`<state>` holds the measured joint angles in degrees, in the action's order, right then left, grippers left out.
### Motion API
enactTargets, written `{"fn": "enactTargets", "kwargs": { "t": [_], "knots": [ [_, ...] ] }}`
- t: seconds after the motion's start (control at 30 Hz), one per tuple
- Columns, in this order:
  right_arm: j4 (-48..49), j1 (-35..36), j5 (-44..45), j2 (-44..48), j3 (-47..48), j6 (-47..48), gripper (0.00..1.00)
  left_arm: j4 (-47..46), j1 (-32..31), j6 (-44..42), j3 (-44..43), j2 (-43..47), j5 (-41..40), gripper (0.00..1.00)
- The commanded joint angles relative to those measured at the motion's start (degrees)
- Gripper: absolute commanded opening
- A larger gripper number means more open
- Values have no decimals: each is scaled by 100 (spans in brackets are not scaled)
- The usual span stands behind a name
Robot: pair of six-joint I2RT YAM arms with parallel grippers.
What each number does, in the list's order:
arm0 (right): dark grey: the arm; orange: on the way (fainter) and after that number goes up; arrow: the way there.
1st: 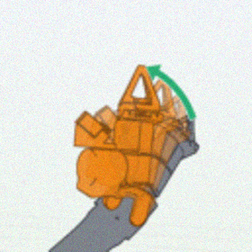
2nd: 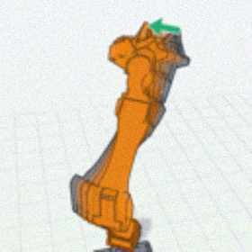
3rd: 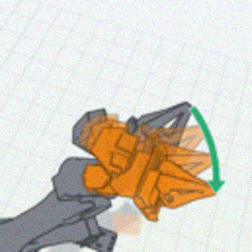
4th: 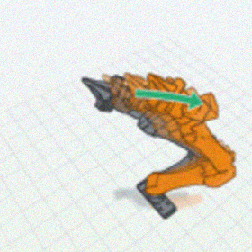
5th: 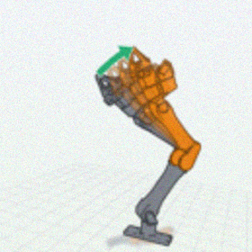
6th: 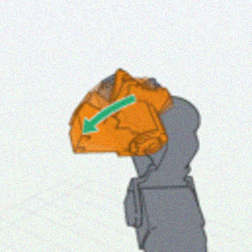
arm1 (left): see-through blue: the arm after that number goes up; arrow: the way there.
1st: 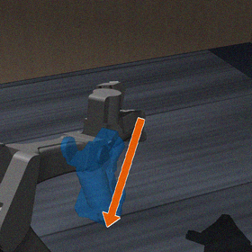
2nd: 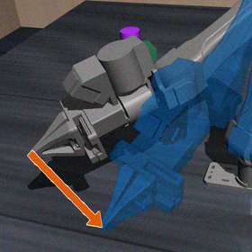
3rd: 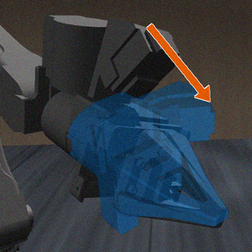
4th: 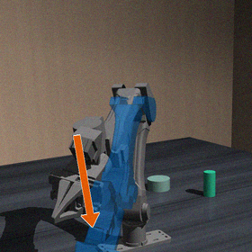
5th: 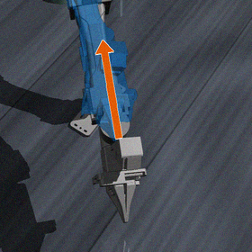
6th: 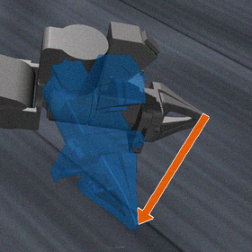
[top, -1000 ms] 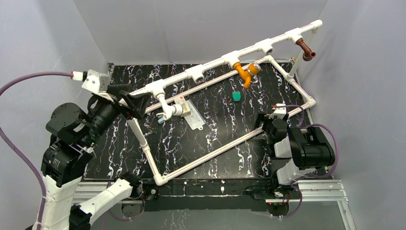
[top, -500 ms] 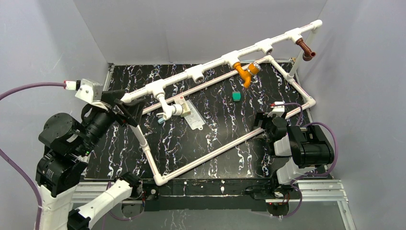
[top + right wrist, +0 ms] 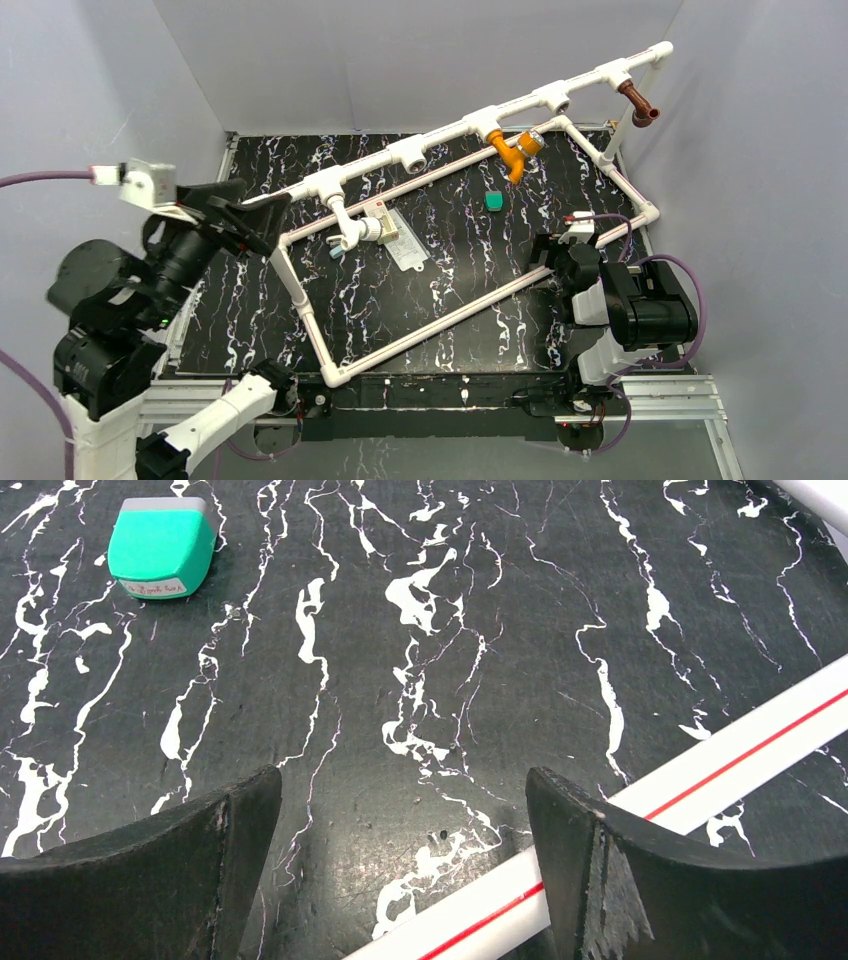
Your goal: Install the water faucets
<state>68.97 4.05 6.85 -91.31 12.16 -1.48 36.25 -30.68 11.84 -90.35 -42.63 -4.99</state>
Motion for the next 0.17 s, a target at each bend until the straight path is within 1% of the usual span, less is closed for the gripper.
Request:
{"fn": "enactTargets", "kwargs": {
  "t": [0.0, 0.07, 0.13],
  "knots": [
    [58, -69, -80, -24, 211, 16, 99, -167, -9, -20, -917, -254, -200, 79],
    [-79, -115, -170, -48, 300, -16, 99, -144, -9, -78, -1303, -408, -179, 79],
    [-146, -181, -288, -51, 332, -36, 99, -122, -17, -85, -1395, -529, -123, 80]
  ]
}}
